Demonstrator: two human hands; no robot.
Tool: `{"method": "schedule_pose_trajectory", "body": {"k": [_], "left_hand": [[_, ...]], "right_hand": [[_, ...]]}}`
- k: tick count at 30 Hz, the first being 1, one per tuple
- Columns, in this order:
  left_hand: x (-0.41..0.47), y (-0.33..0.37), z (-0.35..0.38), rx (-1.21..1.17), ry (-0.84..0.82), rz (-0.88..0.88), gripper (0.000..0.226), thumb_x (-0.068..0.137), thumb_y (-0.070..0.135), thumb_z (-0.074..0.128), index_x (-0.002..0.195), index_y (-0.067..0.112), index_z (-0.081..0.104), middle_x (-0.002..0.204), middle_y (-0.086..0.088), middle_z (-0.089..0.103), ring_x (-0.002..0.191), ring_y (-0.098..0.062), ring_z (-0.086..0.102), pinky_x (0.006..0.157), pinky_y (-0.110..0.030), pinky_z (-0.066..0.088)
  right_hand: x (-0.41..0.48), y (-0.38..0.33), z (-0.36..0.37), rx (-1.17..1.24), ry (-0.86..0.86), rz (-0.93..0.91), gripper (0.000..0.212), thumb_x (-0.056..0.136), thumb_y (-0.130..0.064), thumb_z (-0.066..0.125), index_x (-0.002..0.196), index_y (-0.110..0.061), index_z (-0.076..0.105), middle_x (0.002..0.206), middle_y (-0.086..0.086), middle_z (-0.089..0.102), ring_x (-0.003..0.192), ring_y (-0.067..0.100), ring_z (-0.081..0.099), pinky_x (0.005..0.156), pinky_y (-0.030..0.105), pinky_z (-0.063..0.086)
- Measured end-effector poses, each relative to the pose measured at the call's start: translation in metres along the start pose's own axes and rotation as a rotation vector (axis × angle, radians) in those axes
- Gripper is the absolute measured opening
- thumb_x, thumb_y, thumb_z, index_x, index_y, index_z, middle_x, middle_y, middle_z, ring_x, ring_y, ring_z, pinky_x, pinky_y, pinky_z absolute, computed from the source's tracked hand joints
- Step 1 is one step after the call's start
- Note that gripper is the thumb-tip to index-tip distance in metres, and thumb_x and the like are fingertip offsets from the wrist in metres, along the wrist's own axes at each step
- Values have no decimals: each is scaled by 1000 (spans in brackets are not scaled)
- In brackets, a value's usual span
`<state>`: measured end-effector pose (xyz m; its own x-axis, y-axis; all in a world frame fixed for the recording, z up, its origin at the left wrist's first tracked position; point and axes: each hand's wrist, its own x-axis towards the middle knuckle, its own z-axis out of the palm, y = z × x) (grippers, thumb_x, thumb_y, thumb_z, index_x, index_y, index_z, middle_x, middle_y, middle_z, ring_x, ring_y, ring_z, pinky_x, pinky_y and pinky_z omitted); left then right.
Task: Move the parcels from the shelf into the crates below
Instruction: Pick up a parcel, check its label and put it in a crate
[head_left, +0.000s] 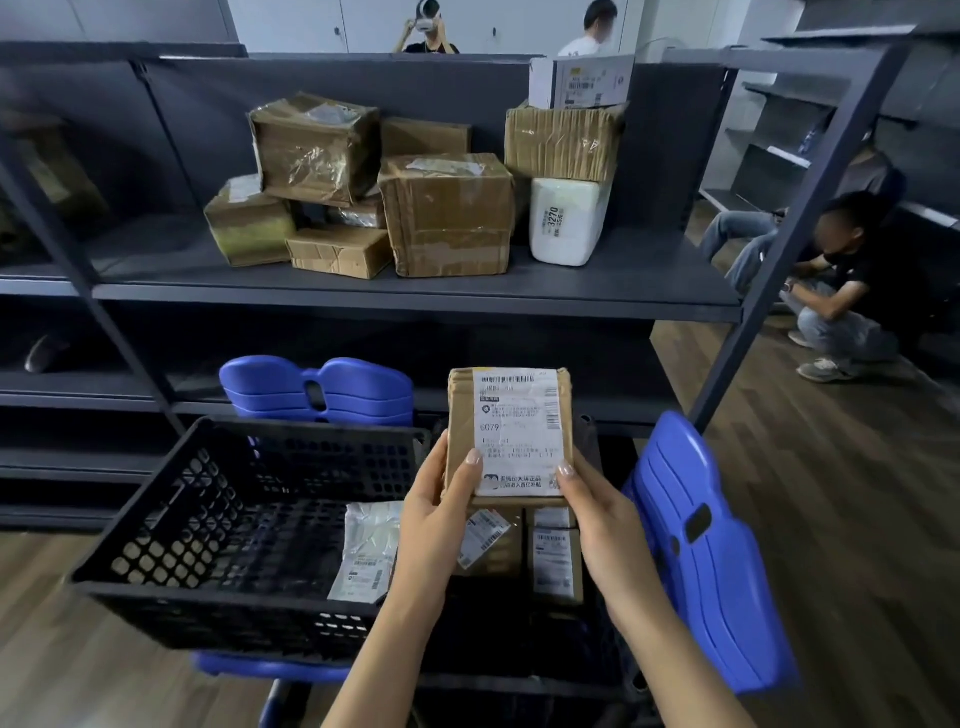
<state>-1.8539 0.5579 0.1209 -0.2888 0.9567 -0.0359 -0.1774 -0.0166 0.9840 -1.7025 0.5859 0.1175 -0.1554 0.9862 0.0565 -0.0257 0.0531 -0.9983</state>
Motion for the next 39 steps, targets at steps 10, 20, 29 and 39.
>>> {"method": "schedule_pose_trajectory", "body": {"k": [10, 20, 29, 39], "left_hand": [[27, -96, -24, 346, -84, -336, 37, 91, 43, 60, 124, 29, 64, 108, 13, 71, 103, -5, 65, 97, -29, 49], [42, -199, -35, 588, -171, -533, 40, 91, 22, 61, 130, 13, 55, 107, 0, 69, 98, -18, 66, 87, -32, 54], [55, -289, -22, 891, -340, -653, 37, 88, 29, 61, 112, 2, 69, 114, -11, 69, 107, -25, 63, 79, -27, 49], [79, -335, -4, 1119, -541, -683, 45, 93, 29, 58, 127, 0, 59, 131, -14, 60, 121, -25, 56, 94, -29, 44]], "right_hand": [[3, 84, -2, -303, -11, 388, 42, 101, -33, 42, 143, -24, 42, 135, -11, 51, 126, 12, 48, 92, 19, 34], [9, 174, -9, -529, -71, 580, 35, 99, -13, 43, 132, -17, 54, 122, 0, 62, 94, 12, 54, 63, 19, 41], [22, 260, -34, -735, -208, 786, 29, 90, -15, 49, 114, -13, 66, 116, 4, 67, 103, 21, 62, 86, 27, 48], [42, 294, -48, -1028, -337, 934, 30, 89, -3, 52, 118, -5, 59, 119, 10, 61, 91, 19, 56, 71, 25, 44]]}}
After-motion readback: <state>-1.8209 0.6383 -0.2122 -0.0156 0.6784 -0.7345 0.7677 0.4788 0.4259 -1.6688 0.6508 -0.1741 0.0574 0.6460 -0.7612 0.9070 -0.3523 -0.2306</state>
